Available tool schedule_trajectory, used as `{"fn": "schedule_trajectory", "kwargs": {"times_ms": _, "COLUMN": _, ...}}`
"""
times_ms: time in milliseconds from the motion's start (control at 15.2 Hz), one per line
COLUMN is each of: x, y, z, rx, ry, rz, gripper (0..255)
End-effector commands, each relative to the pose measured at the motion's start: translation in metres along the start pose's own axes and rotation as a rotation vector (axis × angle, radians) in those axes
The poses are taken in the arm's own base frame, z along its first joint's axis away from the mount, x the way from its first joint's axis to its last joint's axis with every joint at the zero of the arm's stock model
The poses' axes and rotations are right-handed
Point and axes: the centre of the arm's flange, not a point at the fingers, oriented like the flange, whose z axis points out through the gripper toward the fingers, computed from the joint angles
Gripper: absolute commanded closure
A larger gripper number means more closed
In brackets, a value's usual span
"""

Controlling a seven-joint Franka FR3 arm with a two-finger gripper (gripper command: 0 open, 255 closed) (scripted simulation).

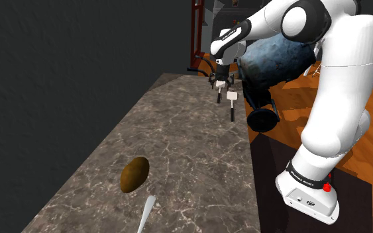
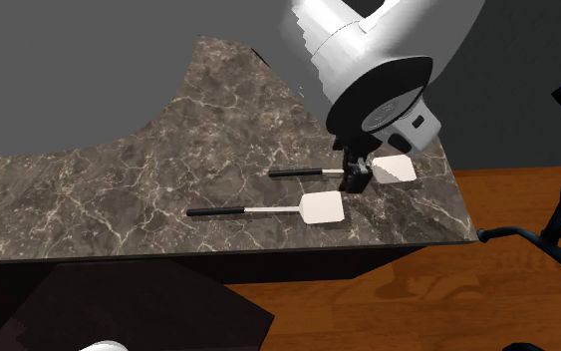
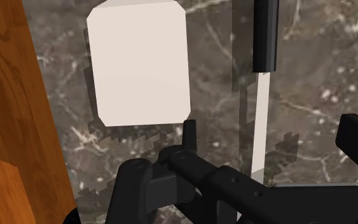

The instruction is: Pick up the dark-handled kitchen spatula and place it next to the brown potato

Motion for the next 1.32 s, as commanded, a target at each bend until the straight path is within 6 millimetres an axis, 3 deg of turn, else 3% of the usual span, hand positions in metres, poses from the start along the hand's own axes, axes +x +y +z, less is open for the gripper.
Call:
{"fn": "schedule_trajectory", "kwargs": {"times_ms": 0, "x": 0.000, "y": 0.000, "z": 0.000, "rx": 0.000, "ry": 0.000, "rz": 0.000, "gripper": 255}}
{"fn": "schedule_trajectory", "kwargs": {"times_ms": 594, "x": 0.000, "y": 0.000, "z": 0.000, "rx": 0.000, "ry": 0.000, "rz": 0.000, "gripper": 255}}
{"fn": "schedule_trajectory", "kwargs": {"times_ms": 1254, "x": -0.003, "y": 0.000, "z": -0.053, "rx": 0.000, "ry": 0.000, "rz": 0.000, "gripper": 255}}
